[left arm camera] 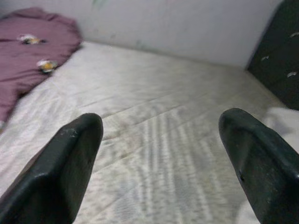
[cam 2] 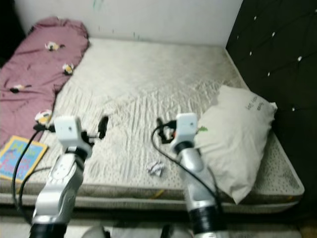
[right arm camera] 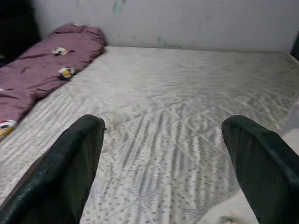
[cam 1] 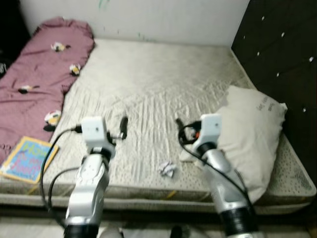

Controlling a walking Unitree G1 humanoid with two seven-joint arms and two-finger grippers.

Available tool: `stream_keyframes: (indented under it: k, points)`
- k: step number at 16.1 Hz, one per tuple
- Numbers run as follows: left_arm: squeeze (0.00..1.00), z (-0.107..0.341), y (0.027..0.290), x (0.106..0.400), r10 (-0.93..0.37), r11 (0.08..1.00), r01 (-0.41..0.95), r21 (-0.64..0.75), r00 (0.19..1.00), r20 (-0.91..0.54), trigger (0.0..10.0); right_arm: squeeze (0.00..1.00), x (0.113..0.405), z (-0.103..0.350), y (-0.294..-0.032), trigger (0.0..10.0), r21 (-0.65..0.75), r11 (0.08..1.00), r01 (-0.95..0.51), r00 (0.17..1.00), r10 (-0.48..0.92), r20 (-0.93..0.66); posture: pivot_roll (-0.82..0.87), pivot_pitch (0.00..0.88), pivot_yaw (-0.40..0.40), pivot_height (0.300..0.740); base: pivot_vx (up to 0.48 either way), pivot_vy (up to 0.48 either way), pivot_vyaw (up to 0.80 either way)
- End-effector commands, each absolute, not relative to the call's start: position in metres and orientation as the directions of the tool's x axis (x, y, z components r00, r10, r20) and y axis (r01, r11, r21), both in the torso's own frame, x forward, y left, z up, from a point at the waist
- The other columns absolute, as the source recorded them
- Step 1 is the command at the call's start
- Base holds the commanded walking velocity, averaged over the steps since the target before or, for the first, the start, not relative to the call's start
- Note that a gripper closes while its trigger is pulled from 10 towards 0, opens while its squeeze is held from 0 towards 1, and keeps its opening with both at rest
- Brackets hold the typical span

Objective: Clean up the room

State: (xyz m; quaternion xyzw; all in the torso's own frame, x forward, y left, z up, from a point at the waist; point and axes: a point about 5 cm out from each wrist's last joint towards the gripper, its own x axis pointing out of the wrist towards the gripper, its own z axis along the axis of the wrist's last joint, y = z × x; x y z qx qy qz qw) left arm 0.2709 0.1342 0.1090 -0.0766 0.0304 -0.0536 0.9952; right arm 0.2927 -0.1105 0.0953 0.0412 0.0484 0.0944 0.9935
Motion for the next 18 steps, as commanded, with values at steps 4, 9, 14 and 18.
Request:
stream_keyframes:
  k: [4,9,14,18]
  points:
    - [0.0,0.106,0.135,0.264,-0.117,0.984,0.11,-0.14,0.992,-0.043,10.0,0.0,0.294,0.099,-0.123,10.0,0.081,0.989,-0.124,0.988,0.13,-0.077,0.01,0.0,-0.047,0.74,0.0,0.0,0.0]
    - [0.0,0.102,0.134,0.258,-0.134,0.983,0.121,-0.141,0.987,-0.089,10.0,0.0,0.295,0.095,-0.128,10.0,0.117,0.989,-0.091,0.989,0.103,-0.105,0.02,0.0,-0.052,0.74,0.0,0.0,-0.08]
    - [0.0,0.103,0.136,0.256,-0.119,0.99,0.113,-0.089,0.991,-0.059,10.0,0.0,0.293,0.094,-0.127,10.0,0.113,0.989,-0.092,0.988,0.104,-0.113,0.02,0.0,-0.06,0.74,0.0,0.0,-0.8]
    - [0.0,0.103,0.143,0.255,-0.104,0.991,0.1,-0.087,0.994,-0.041,10.0,0.0,0.292,0.098,-0.135,10.0,0.115,0.992,-0.058,0.994,0.068,-0.09,0.01,0.0,-0.058,0.74,0.0,0.0,-0.11]
